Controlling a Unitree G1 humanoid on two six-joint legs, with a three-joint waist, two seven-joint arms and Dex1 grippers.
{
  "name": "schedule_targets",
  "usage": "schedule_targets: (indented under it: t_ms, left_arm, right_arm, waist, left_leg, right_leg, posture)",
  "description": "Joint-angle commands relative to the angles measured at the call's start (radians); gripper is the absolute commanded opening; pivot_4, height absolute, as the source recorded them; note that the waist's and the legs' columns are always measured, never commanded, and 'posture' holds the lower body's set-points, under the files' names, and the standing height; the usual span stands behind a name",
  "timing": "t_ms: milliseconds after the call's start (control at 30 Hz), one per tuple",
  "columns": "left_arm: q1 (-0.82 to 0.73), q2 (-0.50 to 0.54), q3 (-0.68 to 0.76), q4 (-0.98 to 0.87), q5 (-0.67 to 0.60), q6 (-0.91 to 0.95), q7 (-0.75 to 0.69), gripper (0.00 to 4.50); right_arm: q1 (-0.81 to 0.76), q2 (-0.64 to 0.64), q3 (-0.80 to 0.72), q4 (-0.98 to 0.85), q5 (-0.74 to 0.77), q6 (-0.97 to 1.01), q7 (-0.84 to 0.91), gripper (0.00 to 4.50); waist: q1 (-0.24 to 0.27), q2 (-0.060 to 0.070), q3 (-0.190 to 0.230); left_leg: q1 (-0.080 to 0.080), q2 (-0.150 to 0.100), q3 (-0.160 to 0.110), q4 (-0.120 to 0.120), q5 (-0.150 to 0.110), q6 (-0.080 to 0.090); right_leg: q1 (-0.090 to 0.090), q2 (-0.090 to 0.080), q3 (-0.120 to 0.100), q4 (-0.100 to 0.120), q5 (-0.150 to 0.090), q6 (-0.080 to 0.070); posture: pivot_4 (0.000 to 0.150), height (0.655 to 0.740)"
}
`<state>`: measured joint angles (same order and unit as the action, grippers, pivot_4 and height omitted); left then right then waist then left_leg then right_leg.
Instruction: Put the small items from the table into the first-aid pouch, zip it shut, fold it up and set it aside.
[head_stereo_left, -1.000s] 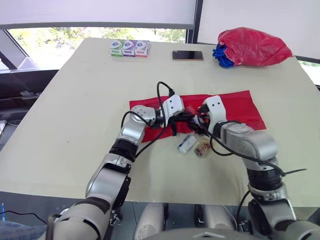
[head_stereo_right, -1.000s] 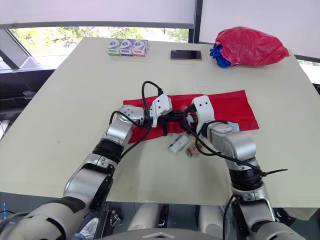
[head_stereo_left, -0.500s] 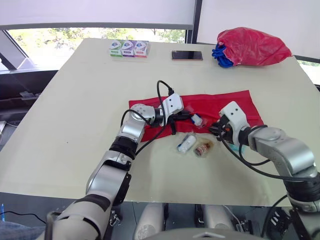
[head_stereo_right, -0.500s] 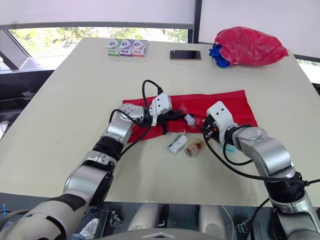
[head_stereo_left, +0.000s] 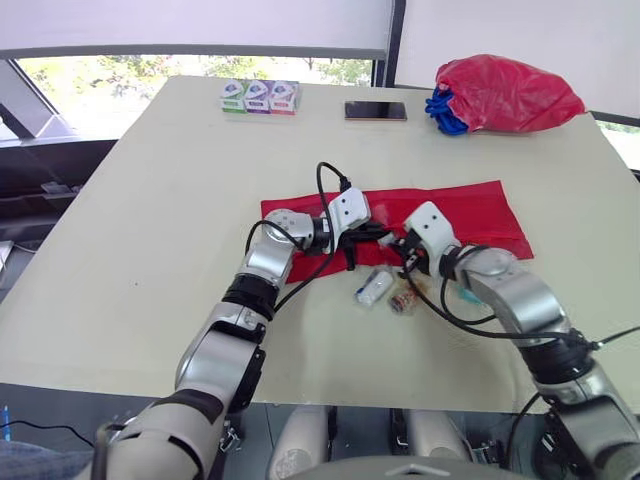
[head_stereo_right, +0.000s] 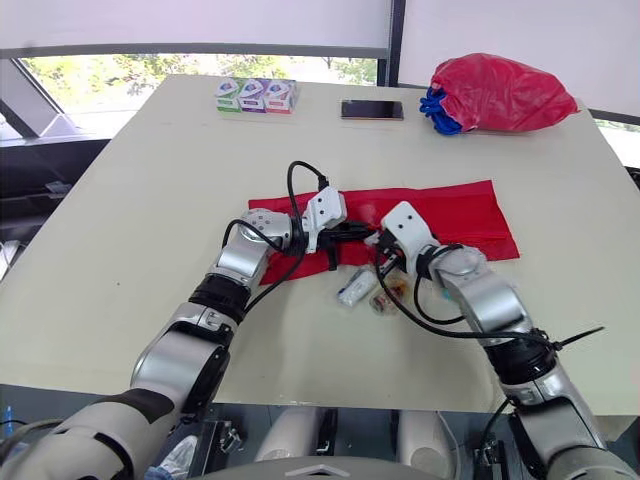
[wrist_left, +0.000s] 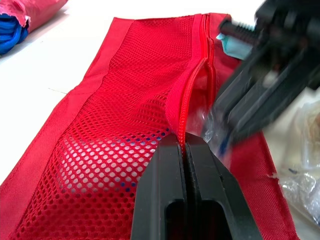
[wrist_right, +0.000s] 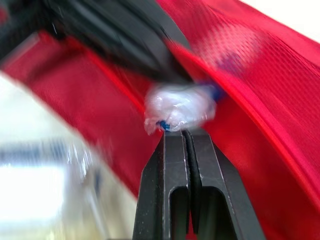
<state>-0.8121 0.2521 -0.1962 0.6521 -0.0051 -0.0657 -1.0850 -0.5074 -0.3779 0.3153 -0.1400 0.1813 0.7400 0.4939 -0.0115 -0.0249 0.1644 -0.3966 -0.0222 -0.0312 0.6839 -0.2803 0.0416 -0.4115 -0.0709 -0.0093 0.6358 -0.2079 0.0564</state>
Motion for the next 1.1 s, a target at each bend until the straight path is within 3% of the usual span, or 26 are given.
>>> schedule_targets:
  t_ms: [33,233,400,867,1100]
  left_arm:
    - [0.007,-0.009,0.002,-0.057,-0.028,0.006,-0.001,0.00]
    - [0.023,-0.005,0.000,-0.085,-0.029,0.022,-0.004,0.00]
    - [0.027,0.000,-0.001,-0.094,-0.031,0.029,-0.002,0.00]
    - [0.003,0.013,0.004,-0.042,-0.026,0.001,0.013,0.00]
    - [-0.007,0.006,-0.003,-0.026,-0.025,-0.014,0.007,0.00]
  right_arm:
    - [-0.052,0.037,-0.002,0.047,-0.037,-0.063,-0.010,0.06]
    - [-0.094,0.108,-0.004,0.158,-0.085,-0.202,-0.004,0.06]
    - [-0.090,0.092,0.010,0.207,-0.140,-0.254,0.012,0.06]
    - [0.003,-0.017,-0.051,0.145,-0.209,-0.271,0.012,0.06]
    - [-0.008,0.035,-0.045,0.195,-0.233,-0.359,-0.031,0.06]
  waist:
    - [0.000,0.000,0.000]
    - [-0.002,0.000,0.000]
    - [-0.002,0.000,0.000]
    - [-0.002,0.000,0.000]
    - [-0.002,0.000,0.000]
  left_leg:
    - [0.000,0.000,0.000,0.000,0.000,0.000]
    - [0.000,0.000,0.000,0.000,0.000,-0.001]
    - [0.000,0.000,0.000,0.000,0.002,-0.004]
    - [0.000,0.000,0.000,0.000,0.002,-0.003]
    - [0.000,0.000,0.000,0.000,0.001,-0.002]
  right_leg:
    - [0.000,0.000,0.000,0.000,0.000,0.000]
    - [0.000,0.000,0.000,0.000,0.000,0.000]
    - [0.000,0.000,0.000,0.000,0.000,0.000]
    - [0.000,0.000,0.000,0.000,0.000,0.000]
    - [0.000,0.000,0.000,0.000,0.000,0.000]
  posture:
    - [0.150,0.7400]
    - [0.150,0.7400]
    - [0.150,0.7400]
    - [0.150,0.7400]
    - [0.150,0.7400]
